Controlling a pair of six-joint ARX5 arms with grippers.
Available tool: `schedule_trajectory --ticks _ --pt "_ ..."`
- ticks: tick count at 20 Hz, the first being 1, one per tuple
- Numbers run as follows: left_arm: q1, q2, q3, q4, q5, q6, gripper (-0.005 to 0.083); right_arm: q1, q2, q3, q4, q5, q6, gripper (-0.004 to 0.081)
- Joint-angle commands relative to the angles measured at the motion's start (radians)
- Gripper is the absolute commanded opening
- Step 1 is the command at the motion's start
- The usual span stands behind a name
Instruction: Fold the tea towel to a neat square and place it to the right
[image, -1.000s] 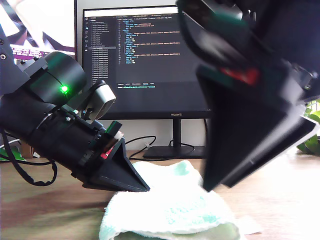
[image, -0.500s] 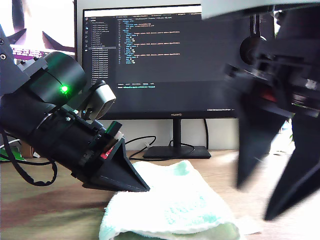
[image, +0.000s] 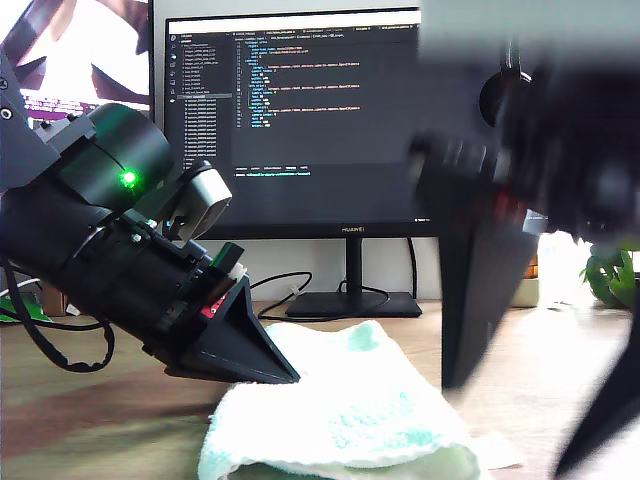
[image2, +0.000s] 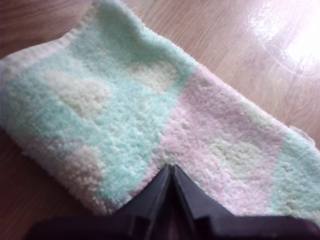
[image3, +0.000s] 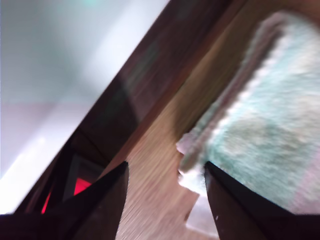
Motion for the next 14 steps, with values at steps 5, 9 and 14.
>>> schedule_trajectory --ticks 5,9,14 --pt "-0.006 0.055 -0.024 -0.023 -0.023 0.009 -0.0020 -0.030 0.039 0.003 0.048 0.029 -0.116 0.0408" --pt "-0.006 0.055 -0.024 -0.023 -0.023 0.009 -0.0020 -0.090 0.041 0.003 0.056 0.019 -0.176 0.0397" --pt "-0.006 0.055 -0.024 -0.023 -0.023 0.009 -0.0020 -0.104 0.100 0.003 0.064 -0.042 -0.237 0.0359"
